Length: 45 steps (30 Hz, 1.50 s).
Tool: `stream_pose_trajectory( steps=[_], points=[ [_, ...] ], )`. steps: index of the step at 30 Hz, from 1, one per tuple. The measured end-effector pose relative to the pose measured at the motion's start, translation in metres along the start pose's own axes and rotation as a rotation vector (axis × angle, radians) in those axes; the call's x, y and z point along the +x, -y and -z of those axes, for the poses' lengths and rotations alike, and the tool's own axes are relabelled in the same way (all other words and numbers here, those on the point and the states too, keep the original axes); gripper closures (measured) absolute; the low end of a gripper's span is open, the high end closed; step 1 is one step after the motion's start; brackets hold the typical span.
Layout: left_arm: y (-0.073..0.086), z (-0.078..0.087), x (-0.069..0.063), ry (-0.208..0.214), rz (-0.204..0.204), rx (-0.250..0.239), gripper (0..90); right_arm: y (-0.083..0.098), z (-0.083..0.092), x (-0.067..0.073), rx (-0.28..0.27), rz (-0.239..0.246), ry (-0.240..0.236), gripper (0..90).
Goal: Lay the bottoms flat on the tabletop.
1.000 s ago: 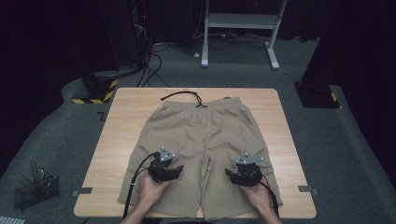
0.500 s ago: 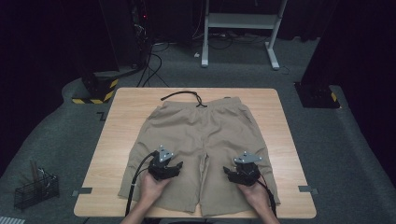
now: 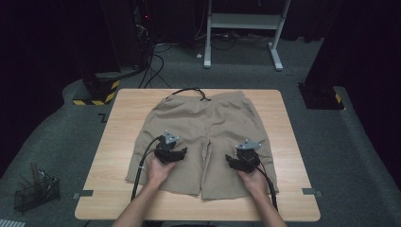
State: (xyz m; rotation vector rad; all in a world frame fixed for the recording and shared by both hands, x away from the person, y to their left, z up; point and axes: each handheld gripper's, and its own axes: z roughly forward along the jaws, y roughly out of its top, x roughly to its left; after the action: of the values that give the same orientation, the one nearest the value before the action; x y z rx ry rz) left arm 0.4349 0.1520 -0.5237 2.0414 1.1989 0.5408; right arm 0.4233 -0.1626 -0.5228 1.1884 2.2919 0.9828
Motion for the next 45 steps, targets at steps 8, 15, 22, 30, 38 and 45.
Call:
stream_pose_trajectory(
  steps=[8, 15, 22, 30, 38, 45],
  points=[
    [0.024, 0.056, -0.031, 0.085, -0.115, 0.032, 42.7, 0.006, 0.018, 0.015, -0.006, 0.012, -0.009, 53.3],
    [0.054, 0.075, -0.031, 0.09, -0.116, 0.071, 75.2, 0.015, 0.019, 0.024, 0.009, 0.059, -0.056, 54.0],
    [0.071, 0.099, -0.042, 0.161, -0.144, 0.097, 86.1, 0.018, 0.02, 0.021, -0.008, 0.063, -0.058, 48.7],
    [0.053, 0.082, 0.002, -0.05, 0.049, 0.008, 40.9, 0.018, 0.02, 0.02, -0.005, 0.059, -0.051, 43.8],
    [0.063, 0.066, 0.011, -0.085, 0.08, -0.011, 36.2, 0.03, 0.032, 0.005, -0.001, 0.016, -0.018, 38.8],
    [0.063, 0.065, 0.01, -0.089, 0.083, -0.011, 34.9, 0.034, 0.036, 0.0, 0.0, 0.02, -0.019, 38.3]
  ],
)
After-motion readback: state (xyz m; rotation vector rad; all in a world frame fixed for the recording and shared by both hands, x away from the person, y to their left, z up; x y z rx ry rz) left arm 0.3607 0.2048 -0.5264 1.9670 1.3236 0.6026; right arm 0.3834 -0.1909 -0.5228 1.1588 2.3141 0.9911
